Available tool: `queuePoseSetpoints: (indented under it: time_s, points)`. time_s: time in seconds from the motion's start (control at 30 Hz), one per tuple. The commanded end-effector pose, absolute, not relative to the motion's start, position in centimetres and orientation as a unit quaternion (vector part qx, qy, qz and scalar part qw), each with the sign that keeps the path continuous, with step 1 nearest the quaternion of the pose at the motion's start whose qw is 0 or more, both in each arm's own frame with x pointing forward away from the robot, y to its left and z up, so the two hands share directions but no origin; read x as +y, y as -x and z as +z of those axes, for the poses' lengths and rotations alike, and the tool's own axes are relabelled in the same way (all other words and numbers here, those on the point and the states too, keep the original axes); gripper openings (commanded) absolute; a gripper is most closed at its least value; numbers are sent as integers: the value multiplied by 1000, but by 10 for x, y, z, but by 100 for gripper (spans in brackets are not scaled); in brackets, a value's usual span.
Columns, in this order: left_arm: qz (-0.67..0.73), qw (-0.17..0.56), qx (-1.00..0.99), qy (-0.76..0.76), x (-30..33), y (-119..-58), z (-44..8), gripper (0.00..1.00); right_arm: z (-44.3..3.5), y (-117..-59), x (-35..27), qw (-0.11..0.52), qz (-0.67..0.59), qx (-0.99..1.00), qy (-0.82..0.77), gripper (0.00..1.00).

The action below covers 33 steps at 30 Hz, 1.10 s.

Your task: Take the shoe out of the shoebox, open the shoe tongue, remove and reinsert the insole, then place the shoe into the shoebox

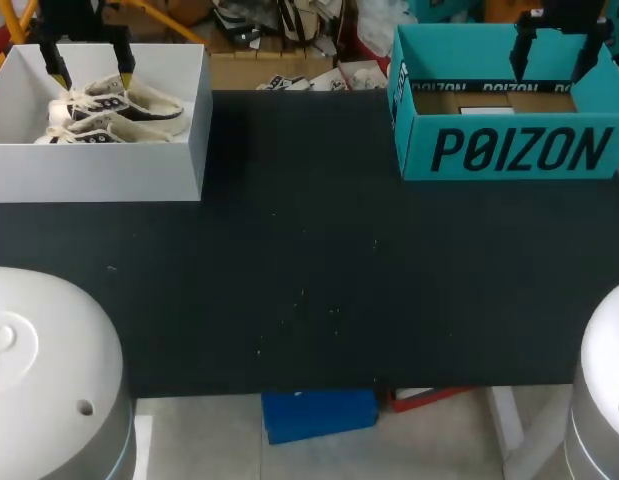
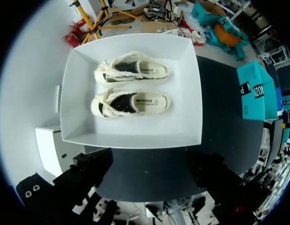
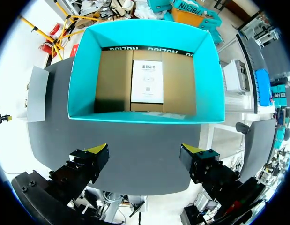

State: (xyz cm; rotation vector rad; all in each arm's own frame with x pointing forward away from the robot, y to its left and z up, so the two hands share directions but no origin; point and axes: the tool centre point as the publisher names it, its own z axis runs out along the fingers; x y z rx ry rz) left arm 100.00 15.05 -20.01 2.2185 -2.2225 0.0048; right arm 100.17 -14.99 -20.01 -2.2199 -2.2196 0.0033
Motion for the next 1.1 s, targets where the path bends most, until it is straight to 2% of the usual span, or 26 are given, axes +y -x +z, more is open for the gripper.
queuePoseSetpoints:
  time_s: [0.03, 0.23, 0.43, 0.53, 1.1]
  points:
    - [2, 1, -708, -706, 150, -1000, -200, 100, -200, -1002, -150, 1, 1, -707, 707, 100]
    - [71, -35, -869, -488, 163, -1007, -201, 100, -200, -1002, -150, 1, 1, -707, 707, 100]
    - [108, 11, -971, -211, 176, -1013, -191, 100, -200, -1002, -150, 1, 1, -707, 707, 100]
    - [74, 34, -995, -61, 184, -1011, -184, 100, -200, -1002, -150, 1, 1, -707, 707, 100]
    - [74, 36, -996, -44, 184, -1011, -184, 100, -200, -1002, -150, 1, 1, -707, 707, 100]
